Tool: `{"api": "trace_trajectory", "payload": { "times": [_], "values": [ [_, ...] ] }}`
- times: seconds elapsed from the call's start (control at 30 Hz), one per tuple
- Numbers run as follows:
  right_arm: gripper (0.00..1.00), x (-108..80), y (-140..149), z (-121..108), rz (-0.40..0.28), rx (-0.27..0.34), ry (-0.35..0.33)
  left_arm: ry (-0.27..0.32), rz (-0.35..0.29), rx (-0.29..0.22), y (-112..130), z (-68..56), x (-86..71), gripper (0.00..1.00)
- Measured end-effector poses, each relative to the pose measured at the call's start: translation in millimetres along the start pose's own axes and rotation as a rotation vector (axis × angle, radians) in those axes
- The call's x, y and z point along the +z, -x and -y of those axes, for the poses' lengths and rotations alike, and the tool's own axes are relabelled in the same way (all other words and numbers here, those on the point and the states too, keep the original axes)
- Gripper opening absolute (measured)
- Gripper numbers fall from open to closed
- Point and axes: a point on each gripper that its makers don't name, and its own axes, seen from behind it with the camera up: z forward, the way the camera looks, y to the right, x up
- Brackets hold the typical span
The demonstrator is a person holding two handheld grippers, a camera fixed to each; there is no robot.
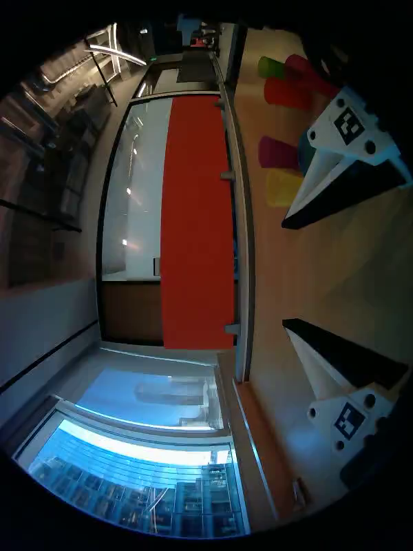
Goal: Pour water
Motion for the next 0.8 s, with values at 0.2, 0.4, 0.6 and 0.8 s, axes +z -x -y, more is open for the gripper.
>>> {"api": "trace_trajectory", "payload": {
  "times": [0.2,0.4,0.6,0.8],
  "values": [
    [1.0,2.4,0,-3,-0.011,-0.022,-0.006,0.0,0.0,0.001,0,-0.2,0.1,0.97],
    [1.0,8.2,2,-2,-0.025,-0.015,-0.018,0.0,0.0,0.0,0,-0.3,0.3,0.97],
    [1.0,17.1,8,0,-0.042,0.019,-0.028,0.0,0.0,0.0,0,-0.5,0.4,0.97],
    [1.0,22.6,22,-2,-0.04,0.034,-0.008,0.0,0.0,0.0,0,-0.3,0.1,0.97]
  ]
}}
